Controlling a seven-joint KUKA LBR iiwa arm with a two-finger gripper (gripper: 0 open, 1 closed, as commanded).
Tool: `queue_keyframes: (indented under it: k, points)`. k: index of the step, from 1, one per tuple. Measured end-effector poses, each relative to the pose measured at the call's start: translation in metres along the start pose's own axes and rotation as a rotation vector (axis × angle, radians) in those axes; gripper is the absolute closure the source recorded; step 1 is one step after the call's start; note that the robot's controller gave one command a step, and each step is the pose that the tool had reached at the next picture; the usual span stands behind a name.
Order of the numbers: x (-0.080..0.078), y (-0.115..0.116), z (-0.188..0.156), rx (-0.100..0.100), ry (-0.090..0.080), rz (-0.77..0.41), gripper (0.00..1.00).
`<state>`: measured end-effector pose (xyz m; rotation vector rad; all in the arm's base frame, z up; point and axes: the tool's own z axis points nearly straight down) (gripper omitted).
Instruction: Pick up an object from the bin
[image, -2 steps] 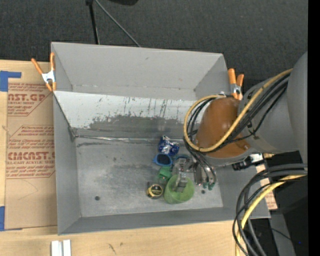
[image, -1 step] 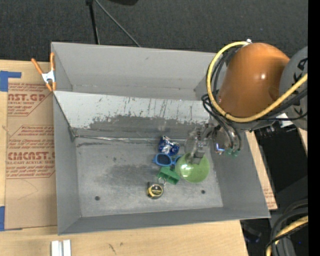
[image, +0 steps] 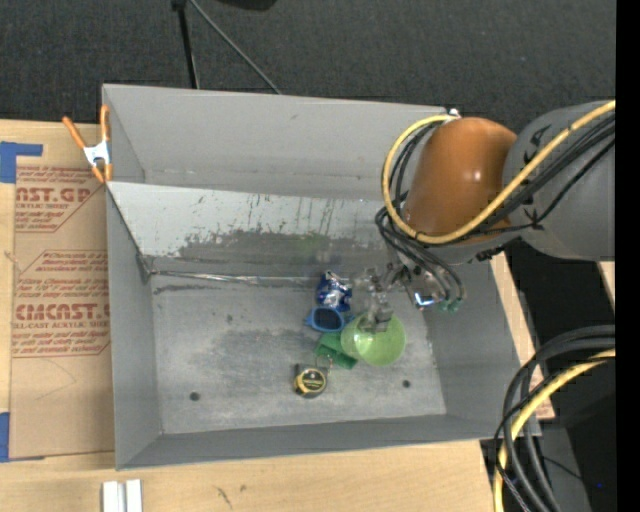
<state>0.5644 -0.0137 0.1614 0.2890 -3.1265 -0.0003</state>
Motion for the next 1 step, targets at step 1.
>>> queue_keyframes:
  k: [1]
  points:
    - [-0.0052,0.0068,-0.0859,0.003,-0.013,0.001,1.00]
